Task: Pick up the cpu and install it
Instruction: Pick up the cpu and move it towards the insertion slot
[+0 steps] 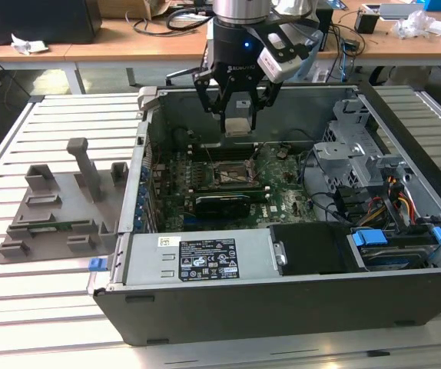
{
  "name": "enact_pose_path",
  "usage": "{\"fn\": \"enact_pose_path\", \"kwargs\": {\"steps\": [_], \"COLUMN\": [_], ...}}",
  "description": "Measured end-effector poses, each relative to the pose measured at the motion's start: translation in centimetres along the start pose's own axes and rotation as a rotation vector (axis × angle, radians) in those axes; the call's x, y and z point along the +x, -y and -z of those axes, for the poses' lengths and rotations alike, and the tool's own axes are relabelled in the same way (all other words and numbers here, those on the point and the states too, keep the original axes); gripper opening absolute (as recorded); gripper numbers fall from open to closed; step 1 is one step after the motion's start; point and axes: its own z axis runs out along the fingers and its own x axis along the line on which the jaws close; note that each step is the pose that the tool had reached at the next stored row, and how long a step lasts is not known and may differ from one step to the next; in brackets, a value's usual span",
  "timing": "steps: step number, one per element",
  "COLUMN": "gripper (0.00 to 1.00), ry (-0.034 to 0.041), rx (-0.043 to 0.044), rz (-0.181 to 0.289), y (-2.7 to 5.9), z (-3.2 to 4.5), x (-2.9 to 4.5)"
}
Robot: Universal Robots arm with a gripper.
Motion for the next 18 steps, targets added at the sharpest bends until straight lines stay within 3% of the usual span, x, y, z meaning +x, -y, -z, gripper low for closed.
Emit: {"fn": "enact_pose_path", "kwargs": {"steps": [7,18], "gripper": [0.55,0.55], "ry": [-0.0001,0.0000], "rx": [0.0002,0.0005], "rz": [0.000,0.000], "y": [-0.02,-0.01], "z": [-0.60,-0.62], "x": [-0.03,-0.03]}}
